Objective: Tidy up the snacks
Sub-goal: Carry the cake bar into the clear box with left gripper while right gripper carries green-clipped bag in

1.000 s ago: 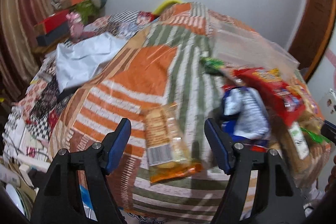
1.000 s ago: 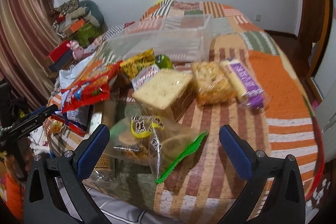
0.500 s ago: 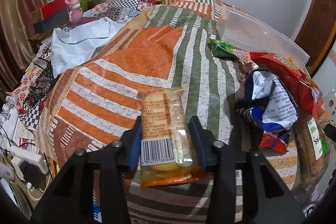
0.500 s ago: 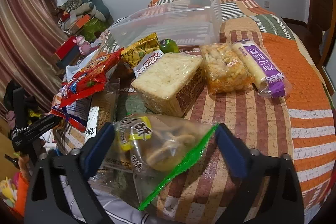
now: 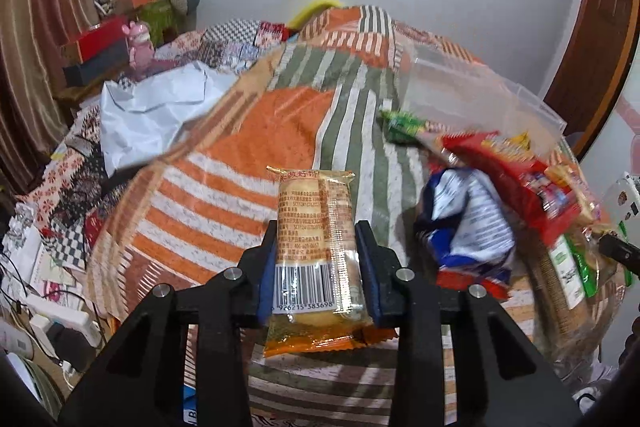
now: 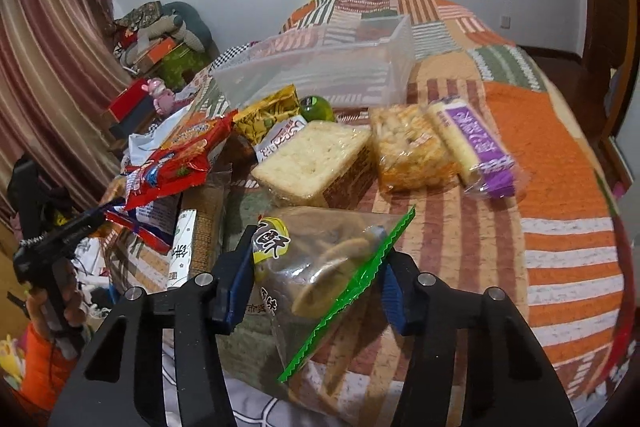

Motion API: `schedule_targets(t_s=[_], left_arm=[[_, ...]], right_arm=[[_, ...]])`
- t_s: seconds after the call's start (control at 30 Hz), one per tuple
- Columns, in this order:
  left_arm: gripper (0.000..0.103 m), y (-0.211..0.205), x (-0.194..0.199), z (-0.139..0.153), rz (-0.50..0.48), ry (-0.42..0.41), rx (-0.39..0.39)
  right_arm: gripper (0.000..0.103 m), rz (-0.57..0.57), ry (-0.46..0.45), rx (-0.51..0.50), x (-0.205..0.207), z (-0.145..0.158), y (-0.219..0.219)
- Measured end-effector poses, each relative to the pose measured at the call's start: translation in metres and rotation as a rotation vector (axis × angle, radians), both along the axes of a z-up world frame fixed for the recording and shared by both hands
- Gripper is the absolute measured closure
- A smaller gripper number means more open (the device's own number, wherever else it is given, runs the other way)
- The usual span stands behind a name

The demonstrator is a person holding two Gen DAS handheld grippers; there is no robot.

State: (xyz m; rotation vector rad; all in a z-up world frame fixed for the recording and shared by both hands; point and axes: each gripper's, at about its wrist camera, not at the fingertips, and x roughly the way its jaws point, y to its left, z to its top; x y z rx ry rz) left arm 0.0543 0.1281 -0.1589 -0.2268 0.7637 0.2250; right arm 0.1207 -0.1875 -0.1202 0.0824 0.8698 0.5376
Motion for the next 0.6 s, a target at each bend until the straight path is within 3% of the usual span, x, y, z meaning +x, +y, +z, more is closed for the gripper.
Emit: schedule_targets(t_s=[0.33, 0.6], left_arm=[[0.067, -0.014, 0.006, 0.047, -0.043, -0.101, 0.049], [0.067, -0.032, 0.028, 0.072, -0.103, -0.153, 0.091]], right_arm=[[0.053, -0.038, -0.121, 0.012, -0.001, 0.040, -0.015], [0.053, -0.060, -0.251, -0.006, 0.021, 0.073, -0.015]])
